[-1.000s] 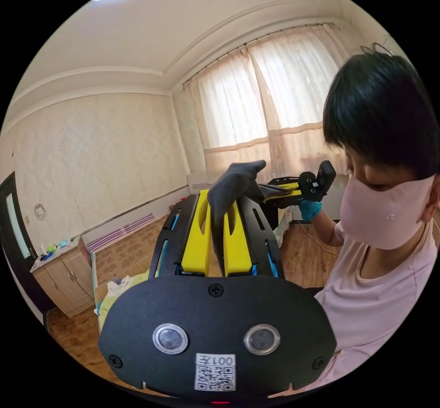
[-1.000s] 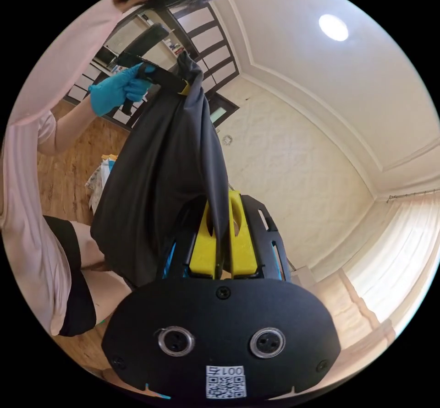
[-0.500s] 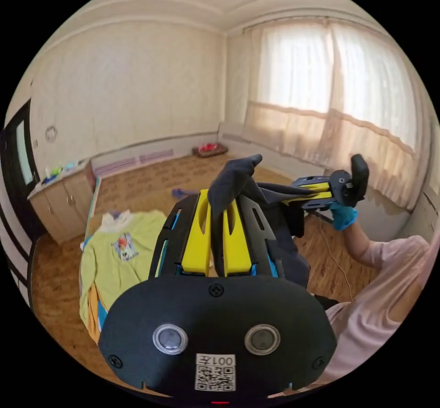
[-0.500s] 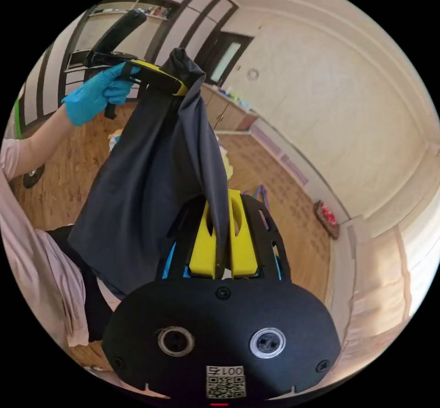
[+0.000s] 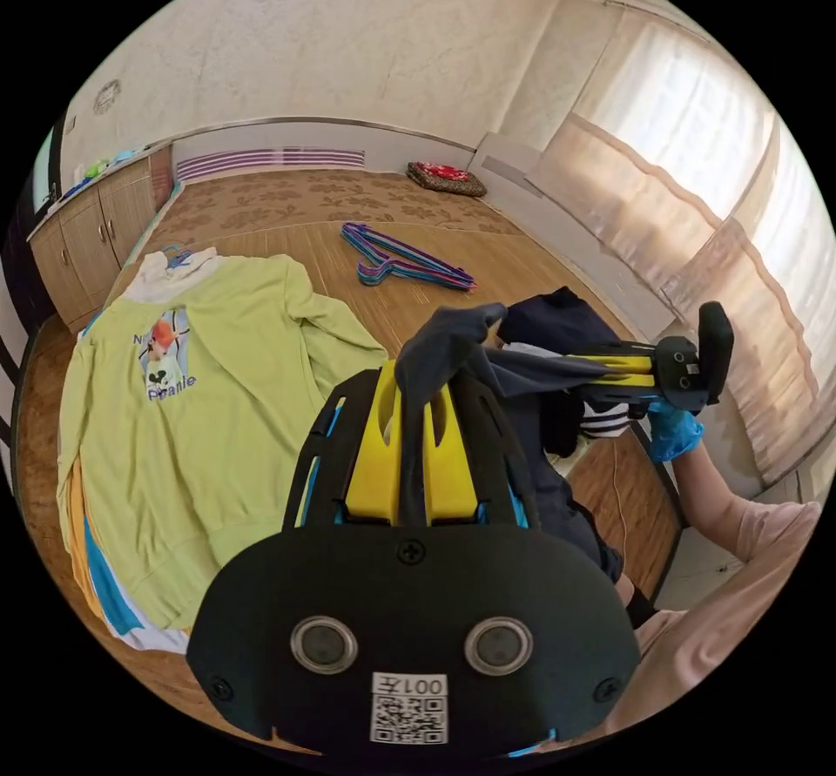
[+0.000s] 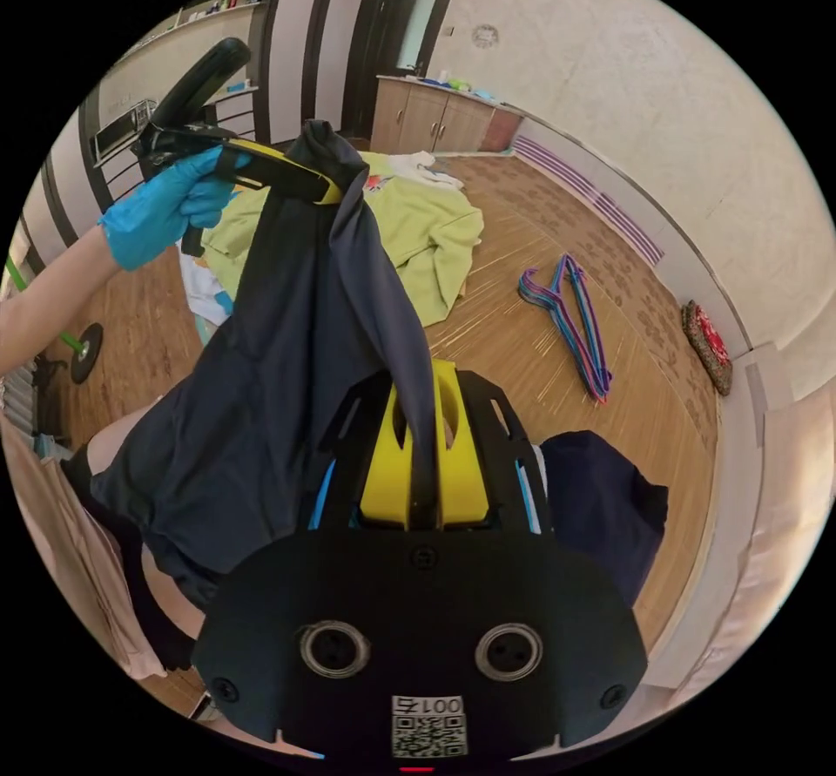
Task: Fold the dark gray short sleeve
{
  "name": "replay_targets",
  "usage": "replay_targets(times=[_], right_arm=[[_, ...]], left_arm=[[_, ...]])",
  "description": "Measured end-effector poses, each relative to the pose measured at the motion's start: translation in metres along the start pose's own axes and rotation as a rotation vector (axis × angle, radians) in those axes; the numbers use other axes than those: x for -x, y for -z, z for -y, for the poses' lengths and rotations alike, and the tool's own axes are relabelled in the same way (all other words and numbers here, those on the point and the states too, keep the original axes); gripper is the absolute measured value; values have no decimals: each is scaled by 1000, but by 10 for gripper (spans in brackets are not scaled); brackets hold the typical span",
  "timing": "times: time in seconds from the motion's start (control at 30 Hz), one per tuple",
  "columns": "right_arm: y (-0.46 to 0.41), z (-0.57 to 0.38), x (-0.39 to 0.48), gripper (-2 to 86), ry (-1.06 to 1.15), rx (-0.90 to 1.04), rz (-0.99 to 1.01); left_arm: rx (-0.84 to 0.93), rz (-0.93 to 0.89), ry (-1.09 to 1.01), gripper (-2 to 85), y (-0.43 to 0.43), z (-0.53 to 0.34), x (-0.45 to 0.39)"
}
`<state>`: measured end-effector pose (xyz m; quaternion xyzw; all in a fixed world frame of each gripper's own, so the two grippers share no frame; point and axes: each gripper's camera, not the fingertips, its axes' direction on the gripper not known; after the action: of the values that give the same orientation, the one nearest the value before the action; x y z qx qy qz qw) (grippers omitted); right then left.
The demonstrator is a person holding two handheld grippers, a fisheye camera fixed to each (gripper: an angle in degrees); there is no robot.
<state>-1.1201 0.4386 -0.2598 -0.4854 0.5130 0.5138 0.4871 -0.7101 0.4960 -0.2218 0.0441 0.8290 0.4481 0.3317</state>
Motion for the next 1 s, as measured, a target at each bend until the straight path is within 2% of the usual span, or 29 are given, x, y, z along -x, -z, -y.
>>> replay_targets(times=[0.1, 0.17, 0.23, 0.4, 0.53, 0.67, 0.77, 0.9, 1.0], right_arm=[[-44, 21, -24, 43, -12, 83, -48], [-82, 28, -42, 34, -56, 165, -102], [-119, 26, -61, 19, -101, 245, -76], [-108, 0, -64, 8, -171, 113, -28], [-107, -24, -52, 7, -92, 192, -95], [-90, -57, -37, 9, -120, 154, -58], [-69, -95, -15, 14, -132, 100, 22], [-32, -163, 30, 30, -110, 57, 73], [-5, -212, 55, 67, -132, 18, 202]], left_arm=[[66, 44, -14, 1, -41, 31, 18], [159, 38, 19, 4, -75, 42, 35], [288, 47, 83, 8, -110, 42, 55], [268, 125, 96, 6, -111, 27, 74], [264, 129, 99, 1, -92, 14, 85], [274, 150, 38, 3, -71, -2, 73], [268, 94, -12, 5, -49, -27, 52], [283, -77, -122, 15, -18, -82, 4], [303, -187, -170, 26, 0, -119, -29]])
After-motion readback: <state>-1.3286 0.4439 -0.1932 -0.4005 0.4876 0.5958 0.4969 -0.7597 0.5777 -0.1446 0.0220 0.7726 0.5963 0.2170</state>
